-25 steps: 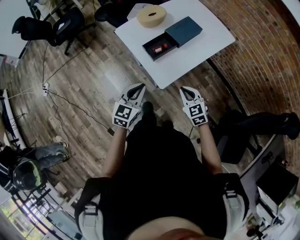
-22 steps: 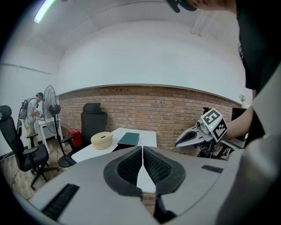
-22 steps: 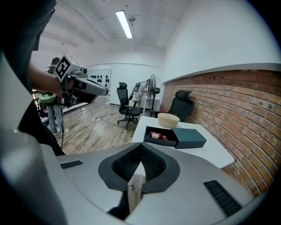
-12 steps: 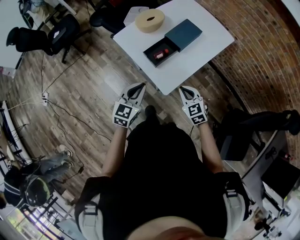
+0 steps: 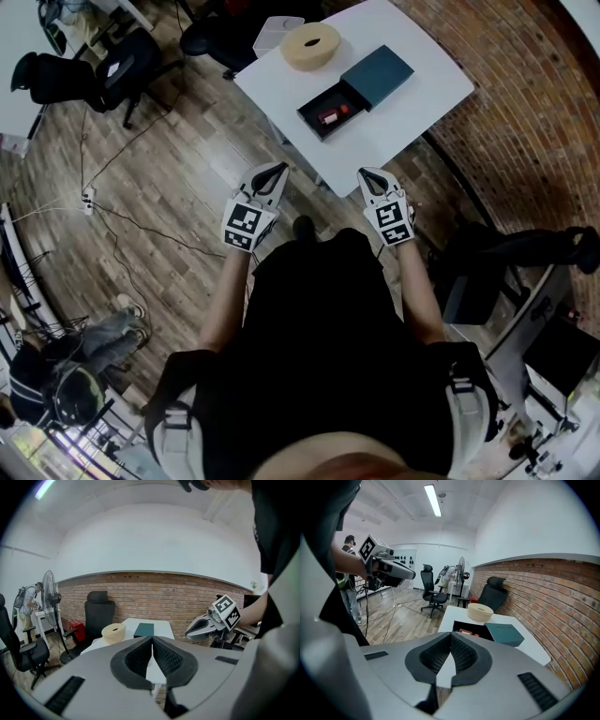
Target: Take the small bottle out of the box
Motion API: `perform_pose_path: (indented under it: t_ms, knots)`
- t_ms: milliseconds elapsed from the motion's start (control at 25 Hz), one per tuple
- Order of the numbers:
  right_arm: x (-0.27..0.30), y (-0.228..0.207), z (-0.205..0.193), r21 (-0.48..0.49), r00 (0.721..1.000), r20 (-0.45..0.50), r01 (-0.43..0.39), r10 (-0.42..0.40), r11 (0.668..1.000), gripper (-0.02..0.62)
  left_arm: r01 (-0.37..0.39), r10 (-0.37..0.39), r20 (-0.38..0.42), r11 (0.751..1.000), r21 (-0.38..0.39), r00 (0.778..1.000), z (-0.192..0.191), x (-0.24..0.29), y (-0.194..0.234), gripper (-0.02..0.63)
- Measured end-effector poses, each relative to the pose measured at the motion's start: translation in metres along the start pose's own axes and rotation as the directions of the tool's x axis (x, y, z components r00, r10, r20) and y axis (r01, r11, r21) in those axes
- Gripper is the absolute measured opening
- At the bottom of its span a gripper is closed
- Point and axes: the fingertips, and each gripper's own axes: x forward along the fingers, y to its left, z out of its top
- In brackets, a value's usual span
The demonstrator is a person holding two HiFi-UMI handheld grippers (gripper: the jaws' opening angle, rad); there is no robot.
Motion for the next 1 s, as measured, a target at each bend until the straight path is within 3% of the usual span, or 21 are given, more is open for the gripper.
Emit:
perform_pose_path:
  t_ms: [360, 1000]
  knots:
    - [0.037, -0.008, 0.015, -0.128, 0.998, -0.029, -0.058, 0.055, 0.99, -0.002, -0.043, 0.043, -0.009, 0.998, -0.04, 0.999, -0.004, 0.004, 0.029, 0.025]
    - [0.12, -0.061, 0.025, -0.168, 0.958, -0.087, -0.286, 0.274, 0.944, -0.002, -0.233, 0.227, -0.062, 0.966, -0.112, 0.972, 0.021, 0.057, 0.093, 0.025]
